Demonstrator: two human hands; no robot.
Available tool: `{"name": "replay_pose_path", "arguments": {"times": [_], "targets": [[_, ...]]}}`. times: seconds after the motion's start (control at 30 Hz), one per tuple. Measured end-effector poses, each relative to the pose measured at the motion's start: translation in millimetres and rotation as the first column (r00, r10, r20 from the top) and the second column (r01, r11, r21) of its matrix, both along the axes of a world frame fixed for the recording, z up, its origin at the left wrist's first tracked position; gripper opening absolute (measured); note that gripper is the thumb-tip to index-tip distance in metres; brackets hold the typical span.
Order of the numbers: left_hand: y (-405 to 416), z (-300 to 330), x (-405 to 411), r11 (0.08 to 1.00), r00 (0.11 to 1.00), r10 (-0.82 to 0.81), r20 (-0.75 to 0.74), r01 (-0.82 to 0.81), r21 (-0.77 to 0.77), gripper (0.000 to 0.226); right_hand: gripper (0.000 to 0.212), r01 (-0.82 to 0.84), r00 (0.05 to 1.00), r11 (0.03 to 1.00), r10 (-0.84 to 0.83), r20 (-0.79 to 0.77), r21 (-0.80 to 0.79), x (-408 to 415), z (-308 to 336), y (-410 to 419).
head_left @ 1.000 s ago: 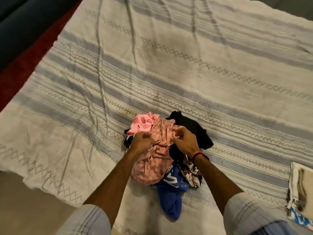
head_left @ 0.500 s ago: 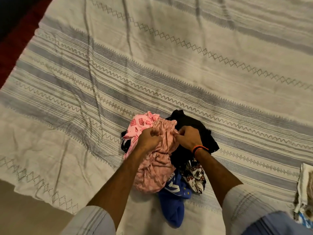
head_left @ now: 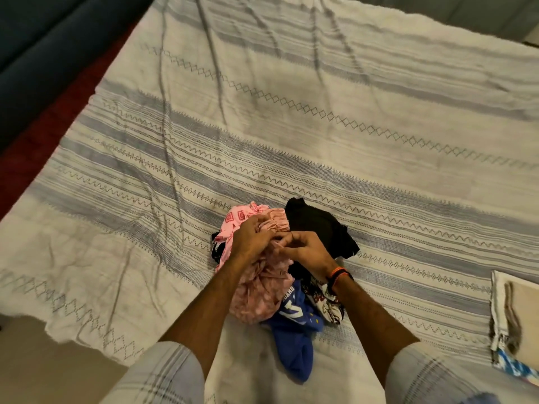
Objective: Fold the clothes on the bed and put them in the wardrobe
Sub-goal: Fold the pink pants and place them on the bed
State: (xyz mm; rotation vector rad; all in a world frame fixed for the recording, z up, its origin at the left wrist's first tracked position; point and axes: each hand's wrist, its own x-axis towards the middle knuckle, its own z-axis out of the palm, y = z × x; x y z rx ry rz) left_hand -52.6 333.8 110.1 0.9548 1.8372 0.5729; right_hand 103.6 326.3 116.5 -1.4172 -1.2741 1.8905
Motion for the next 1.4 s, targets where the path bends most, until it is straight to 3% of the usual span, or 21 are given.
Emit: {"name": "replay_pose_path", "arguments": {"times": [0.07, 0.23, 0.43, 0.5, 0.6, 0.67, 0.83, 0.97, 1.03, 1.2, 1.4], "targets": [[-9, 18, -3, 0.999, 1.0, -0.009, -0.026, 0.01, 0.041, 0.03, 0.008, 0.051, 0.996, 0.999, -0.052, -0.078, -0.016, -1, 16, -9], [-39, 61, 4, 0.977, 0.991, 0.129, 0.019, -0.13, 0.167, 0.023, 0.048, 0.211, 0.968, 0.972, -0.222, -0.118, -0.101, -6, 61, -27], [-80, 110, 21, 0.958, 0.987, 0.112, 0.113, -0.137, 0.251, 0.019, 0.022, 0.069, 0.985, 0.994, -0.081, -0.15, -0.081, 11, 106, -51], [-96, 126, 27, 0.958, 0.972, 0.107, 0.211, -0.157, 0.239, 0.019, 0.024, 0.034, 0.989, 0.999, -0.036, -0.145, -0.017, 16, 119, -61], [-119, 148, 39, 0.952, 0.957, 0.06, 0.282, -0.14, 0.272, 0.043, 0.02, 0.022, 0.993, 0.991, -0.007, -0.116, 0.129, 22, 137, -76], [-130, 161, 44, 0.926, 0.981, 0.089, 0.173, -0.145, 0.348, 0.046, 0.023, -0.012, 0.994, 0.977, 0.034, -0.099, 0.213, 25, 152, -87], [-149, 208, 45, 0.869, 0.982, 0.186, -0.044, -0.143, 0.473, 0.016, 0.039, -0.062, 0.997, 0.924, 0.075, -0.02, 0.377, 32, 199, -107], [-160, 241, 46, 0.841, 0.969, 0.174, -0.178, -0.052, 0.539, 0.048, 0.036, -0.076, 0.997, 0.861, 0.07, 0.031, 0.503, 41, 236, -115], [-167, 259, 47, 0.832, 0.971, 0.129, -0.2, 0.003, 0.555, 0.046, 0.028, -0.098, 0.995, 0.816, 0.068, 0.073, 0.57, 45, 253, -120], [-186, 294, 54, 0.764, 0.991, 0.089, -0.102, -0.003, 0.645, 0.041, 0.025, -0.04, 0.992, 0.716, -0.058, 0.116, 0.697, 57, 298, -139], [-207, 332, 86, 0.68, 0.989, 0.139, 0.06, -0.139, 0.72, 0.043, 0.024, -0.025, 0.995, 0.678, -0.056, 0.086, 0.735, 89, 345, -172]]}}
